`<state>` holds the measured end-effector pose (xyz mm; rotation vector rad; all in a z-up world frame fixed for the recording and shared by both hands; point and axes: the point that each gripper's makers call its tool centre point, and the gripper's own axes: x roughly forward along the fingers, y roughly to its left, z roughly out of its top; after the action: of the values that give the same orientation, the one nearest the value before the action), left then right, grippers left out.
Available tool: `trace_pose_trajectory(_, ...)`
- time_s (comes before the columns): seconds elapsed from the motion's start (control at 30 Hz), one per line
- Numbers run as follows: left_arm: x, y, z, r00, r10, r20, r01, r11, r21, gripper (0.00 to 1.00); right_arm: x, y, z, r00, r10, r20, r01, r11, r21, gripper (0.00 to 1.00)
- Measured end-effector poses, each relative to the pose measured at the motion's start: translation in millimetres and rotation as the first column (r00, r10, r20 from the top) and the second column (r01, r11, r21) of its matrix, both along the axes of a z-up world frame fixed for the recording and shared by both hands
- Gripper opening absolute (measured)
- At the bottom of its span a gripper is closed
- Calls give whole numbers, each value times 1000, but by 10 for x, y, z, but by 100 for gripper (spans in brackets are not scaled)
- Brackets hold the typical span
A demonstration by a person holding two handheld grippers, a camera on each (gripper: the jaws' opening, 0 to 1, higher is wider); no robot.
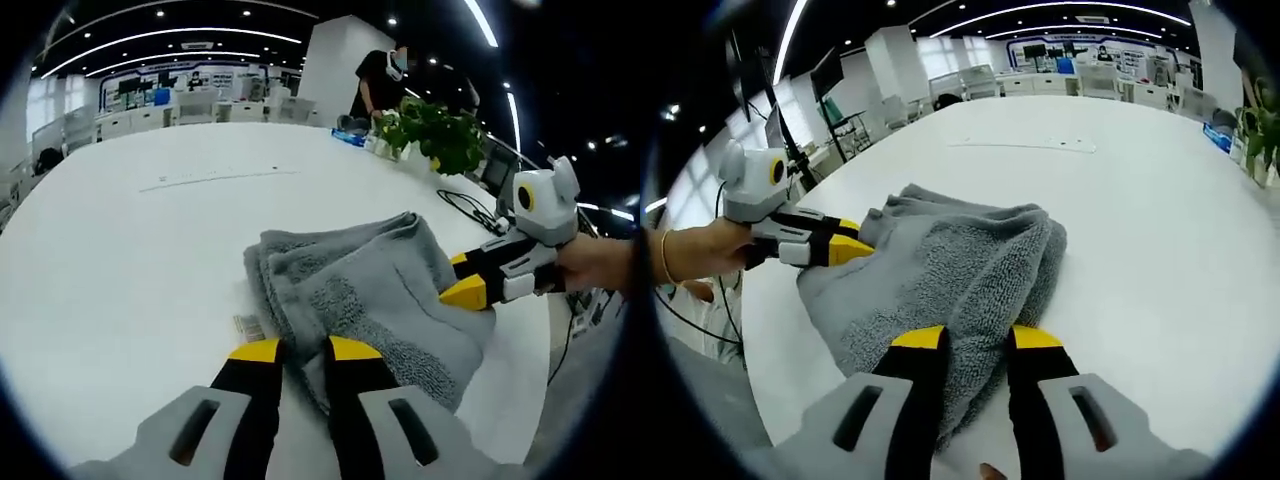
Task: Fold the towel on the table until its edges align and the towel forms a compact rectangular stack.
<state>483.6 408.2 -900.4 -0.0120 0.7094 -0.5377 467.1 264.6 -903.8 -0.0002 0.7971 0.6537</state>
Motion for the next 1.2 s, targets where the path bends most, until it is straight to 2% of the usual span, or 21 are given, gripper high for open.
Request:
trace_pose_trajectory(0.1,-2,4,23,1000,-9,-13,9,1000,0,17,-6,-2,36,1000,-18,-19,18,1000,1,23)
trace_pose_trajectory(0.23,-9,52,75,1000,-5,0,5,1000,-6,20,-10,23,89,1000,-2,0,2,1000,-14,22)
trace_pose_trajectory(0.3,28,87,201,998,18,58,-17,1000,-15,25,10,35,180,1000,-9,29,9,1000,2,23)
trace_pose_trajectory(0.33,3,88,275,998,23,61,-21,999,-34,28,57,65,277,997,-19,75,16,999,40,24)
trace_pose_trajectory(0.43,-21,96,449,993,24,116,-18,999,-48,34,38,53,365,995,-10,101,6,999,44,27)
trace_pose_trajectory(0.53,-102,99,545,990,1,141,4,999,-33,43,-4,61,457,990,16,143,-22,999,38,31)
trace_pose_trajectory(0.67,-215,75,627,984,-32,175,35,999,-16,58,-97,50,526,988,35,149,-43,998,49,34)
trace_pose_trajectory(0.73,-283,55,639,983,-49,180,51,999,-8,60,-135,52,581,986,40,164,-50,997,62,35)
trace_pose_trajectory(0.97,-507,12,698,975,-93,202,91,996,18,70,-294,-30,651,984,42,173,-52,997,56,47)
trace_pose_trajectory(1.2,-744,12,760,971,-115,209,109,993,37,79,-527,-105,680,986,32,164,-41,998,53,50)
